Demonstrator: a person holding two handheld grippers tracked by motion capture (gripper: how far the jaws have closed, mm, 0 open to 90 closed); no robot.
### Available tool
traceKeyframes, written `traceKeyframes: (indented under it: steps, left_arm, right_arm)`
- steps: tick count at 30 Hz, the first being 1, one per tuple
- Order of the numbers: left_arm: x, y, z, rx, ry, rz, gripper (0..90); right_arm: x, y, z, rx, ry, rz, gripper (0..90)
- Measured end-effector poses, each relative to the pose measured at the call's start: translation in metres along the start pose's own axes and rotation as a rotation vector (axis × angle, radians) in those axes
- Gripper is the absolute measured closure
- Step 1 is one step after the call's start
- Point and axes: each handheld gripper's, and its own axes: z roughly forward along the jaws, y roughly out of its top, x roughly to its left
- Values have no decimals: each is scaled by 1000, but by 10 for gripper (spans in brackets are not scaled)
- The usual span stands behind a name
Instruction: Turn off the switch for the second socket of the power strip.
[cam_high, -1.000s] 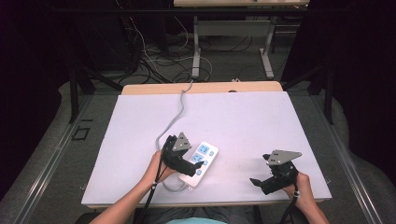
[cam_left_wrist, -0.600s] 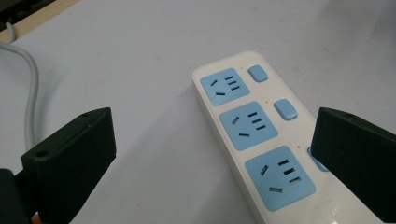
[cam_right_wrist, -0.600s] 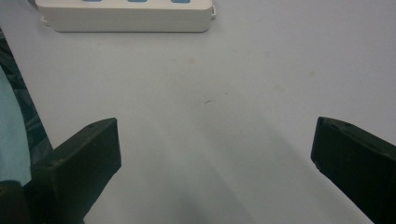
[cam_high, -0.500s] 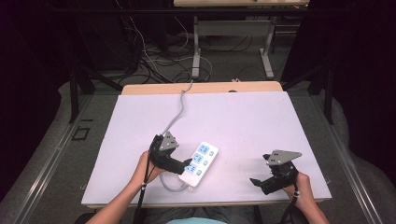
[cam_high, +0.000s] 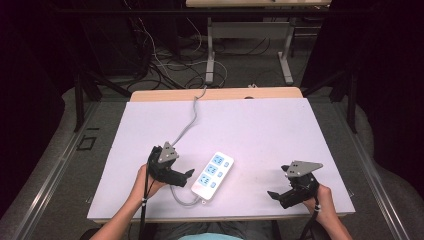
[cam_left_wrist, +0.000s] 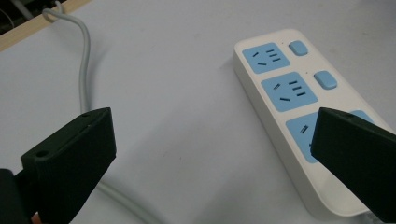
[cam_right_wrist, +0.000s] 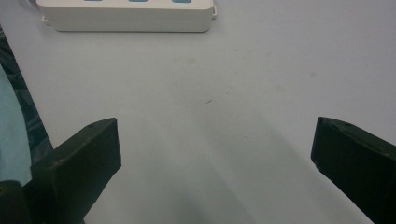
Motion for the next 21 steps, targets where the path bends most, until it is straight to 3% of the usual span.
traceKeyframes:
  steps: [21]
  left_arm:
    - [15, -39, -35, 14, 68, -64, 1]
  right_arm:
    - [0, 0, 0, 2, -2, 1, 9]
